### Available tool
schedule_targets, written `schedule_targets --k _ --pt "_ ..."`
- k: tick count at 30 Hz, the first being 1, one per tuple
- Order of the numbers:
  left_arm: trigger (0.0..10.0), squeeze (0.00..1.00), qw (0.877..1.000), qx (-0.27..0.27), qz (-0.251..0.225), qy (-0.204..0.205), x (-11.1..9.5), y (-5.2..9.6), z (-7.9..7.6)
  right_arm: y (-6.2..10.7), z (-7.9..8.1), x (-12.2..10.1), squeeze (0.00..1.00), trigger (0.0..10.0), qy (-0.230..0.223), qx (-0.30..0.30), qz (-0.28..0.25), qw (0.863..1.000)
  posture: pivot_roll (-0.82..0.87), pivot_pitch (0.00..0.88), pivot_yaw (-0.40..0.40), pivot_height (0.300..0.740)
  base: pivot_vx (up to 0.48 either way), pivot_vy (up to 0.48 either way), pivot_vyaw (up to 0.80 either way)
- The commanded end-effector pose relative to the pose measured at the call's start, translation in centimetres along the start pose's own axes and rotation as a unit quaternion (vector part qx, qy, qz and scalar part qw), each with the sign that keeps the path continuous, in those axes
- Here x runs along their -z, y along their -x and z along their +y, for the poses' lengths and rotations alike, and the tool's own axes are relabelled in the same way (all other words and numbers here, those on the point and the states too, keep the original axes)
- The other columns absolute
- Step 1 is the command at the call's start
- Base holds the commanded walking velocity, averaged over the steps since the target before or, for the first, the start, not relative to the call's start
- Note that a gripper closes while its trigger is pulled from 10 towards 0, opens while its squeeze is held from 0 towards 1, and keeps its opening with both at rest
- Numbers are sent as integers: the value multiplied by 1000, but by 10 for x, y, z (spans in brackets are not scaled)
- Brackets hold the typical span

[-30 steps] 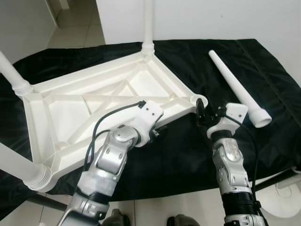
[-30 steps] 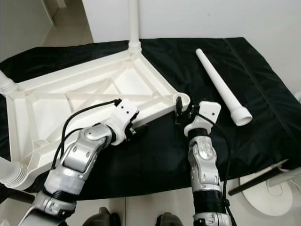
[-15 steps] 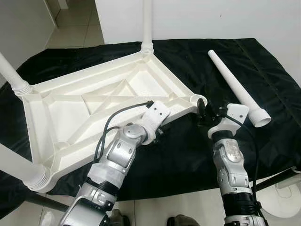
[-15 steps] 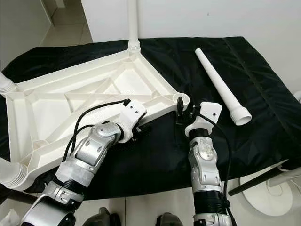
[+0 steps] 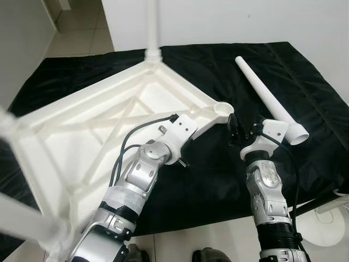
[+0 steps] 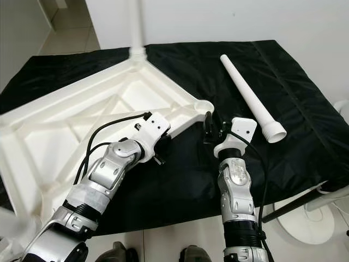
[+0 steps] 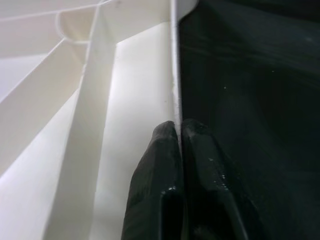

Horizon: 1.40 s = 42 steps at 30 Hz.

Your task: Building children table

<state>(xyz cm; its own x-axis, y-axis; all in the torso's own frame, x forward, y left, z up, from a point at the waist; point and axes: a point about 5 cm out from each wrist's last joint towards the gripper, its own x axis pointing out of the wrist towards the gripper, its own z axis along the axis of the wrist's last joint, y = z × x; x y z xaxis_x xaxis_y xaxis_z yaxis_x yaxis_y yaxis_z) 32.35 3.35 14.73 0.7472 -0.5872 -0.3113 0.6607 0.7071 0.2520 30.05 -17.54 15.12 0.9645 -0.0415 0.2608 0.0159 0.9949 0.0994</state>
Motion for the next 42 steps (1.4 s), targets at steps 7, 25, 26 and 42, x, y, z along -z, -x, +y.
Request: schedule_targets --k 7,25,26,42 --pt "0 0 999 28 11 -34 19 24 8 1 0 1 0 10000 -3 5 -2 1000 -133 64 63 740 0 0 0" --pt "10000 0 980 142 16 -139 39 65 -7 -6 3 0 0 10000 -2 -9 -3 1000 -107 59 35 740 0 0 0" --pt "10000 59 980 139 19 -138 38 64 -6 -7 3 -1 0 10000 0 -12 -6 1000 -109 59 35 740 0 0 0" --pt "10000 0 990 104 -42 -88 4 63 -4 -23 -47 -27 0 10000 63 78 -39 994 -124 48 34 740 0 0 0"
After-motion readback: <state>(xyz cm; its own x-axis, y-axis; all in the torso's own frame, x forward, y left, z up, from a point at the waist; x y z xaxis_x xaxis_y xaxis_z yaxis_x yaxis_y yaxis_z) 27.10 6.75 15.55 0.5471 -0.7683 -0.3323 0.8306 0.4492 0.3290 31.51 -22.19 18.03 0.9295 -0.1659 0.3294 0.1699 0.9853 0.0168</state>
